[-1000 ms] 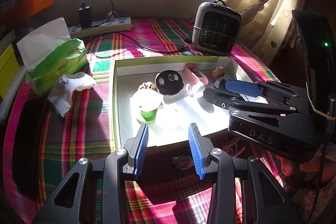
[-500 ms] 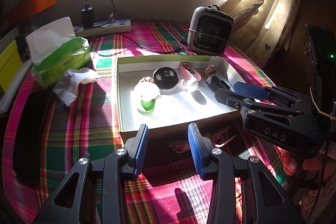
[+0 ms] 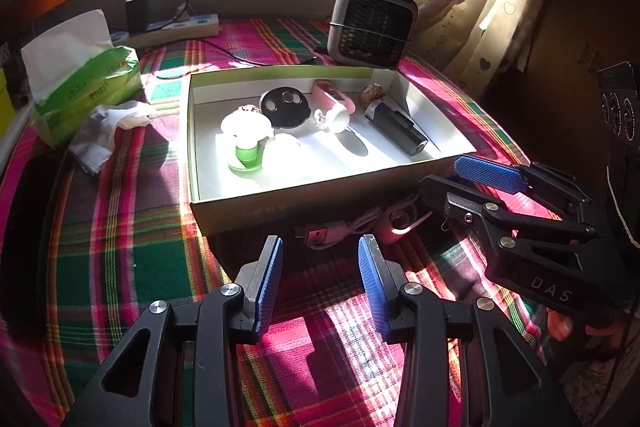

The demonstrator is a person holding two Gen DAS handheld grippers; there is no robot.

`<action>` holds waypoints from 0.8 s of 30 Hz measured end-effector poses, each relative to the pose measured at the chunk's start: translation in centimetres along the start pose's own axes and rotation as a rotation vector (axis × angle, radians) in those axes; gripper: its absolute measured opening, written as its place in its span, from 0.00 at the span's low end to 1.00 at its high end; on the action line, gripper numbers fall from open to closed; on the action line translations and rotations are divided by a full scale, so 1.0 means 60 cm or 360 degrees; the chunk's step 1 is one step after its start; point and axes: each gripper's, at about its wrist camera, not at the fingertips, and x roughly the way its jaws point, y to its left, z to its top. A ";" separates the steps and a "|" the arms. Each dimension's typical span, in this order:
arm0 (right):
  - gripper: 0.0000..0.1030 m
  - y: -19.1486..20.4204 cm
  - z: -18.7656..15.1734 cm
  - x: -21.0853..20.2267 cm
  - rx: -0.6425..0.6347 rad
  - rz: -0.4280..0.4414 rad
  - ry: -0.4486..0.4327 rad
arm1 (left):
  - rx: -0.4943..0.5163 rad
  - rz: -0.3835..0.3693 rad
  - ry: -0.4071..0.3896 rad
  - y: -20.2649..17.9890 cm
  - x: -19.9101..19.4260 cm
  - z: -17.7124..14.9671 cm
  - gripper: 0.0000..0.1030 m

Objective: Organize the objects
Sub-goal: 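Move both open tools toward the cables lying in front of the box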

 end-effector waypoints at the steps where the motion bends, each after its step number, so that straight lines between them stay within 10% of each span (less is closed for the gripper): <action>1: 0.50 -0.002 -0.002 0.001 0.0008 0.0001 0.0006 | 0.0002 0.0006 0.0007 -0.001 0.003 0.001 0.38; 24: 0.58 0.024 -0.016 0.046 0.0003 -0.0032 0.0125 | -0.0014 0.0026 0.0055 0.029 0.014 -0.006 0.40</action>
